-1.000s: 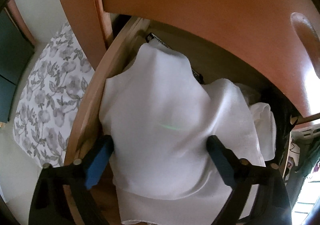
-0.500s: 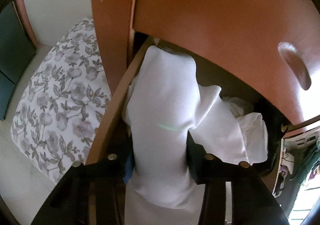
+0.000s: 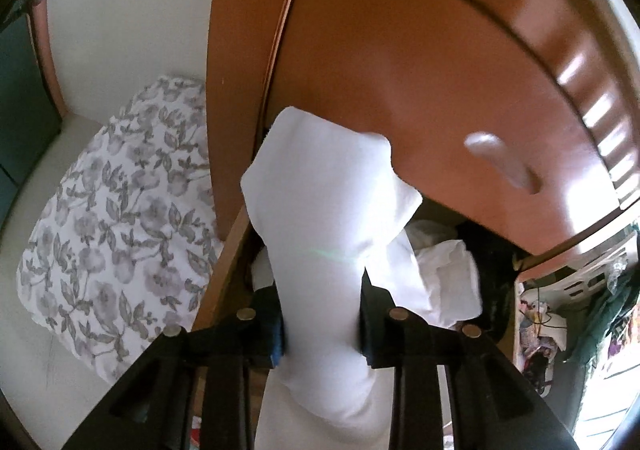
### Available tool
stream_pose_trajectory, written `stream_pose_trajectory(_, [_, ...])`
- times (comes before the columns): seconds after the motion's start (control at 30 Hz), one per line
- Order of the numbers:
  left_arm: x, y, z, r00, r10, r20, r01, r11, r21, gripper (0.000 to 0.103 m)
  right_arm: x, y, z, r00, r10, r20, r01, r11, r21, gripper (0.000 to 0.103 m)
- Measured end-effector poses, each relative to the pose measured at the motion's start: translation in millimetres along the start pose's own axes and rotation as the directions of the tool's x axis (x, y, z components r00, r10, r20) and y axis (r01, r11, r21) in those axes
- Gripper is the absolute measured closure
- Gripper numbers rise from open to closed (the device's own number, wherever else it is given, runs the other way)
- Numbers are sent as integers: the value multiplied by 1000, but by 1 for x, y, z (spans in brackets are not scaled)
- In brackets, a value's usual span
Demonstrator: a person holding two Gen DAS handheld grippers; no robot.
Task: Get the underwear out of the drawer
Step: 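Lift the white cloth out of the drawer with the left tool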
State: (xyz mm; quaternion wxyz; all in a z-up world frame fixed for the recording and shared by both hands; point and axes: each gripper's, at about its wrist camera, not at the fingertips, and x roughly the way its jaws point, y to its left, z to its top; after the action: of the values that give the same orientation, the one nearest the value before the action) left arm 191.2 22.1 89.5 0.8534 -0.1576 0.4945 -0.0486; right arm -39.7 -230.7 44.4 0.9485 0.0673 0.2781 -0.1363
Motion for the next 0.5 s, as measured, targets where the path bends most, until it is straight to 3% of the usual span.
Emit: stream_pose_trajectory(0.5, [-69, -17, 4, 984, -100, 149, 91, 994, 66, 76, -6, 3, -3, 999, -29, 17, 30, 999, -19, 0])
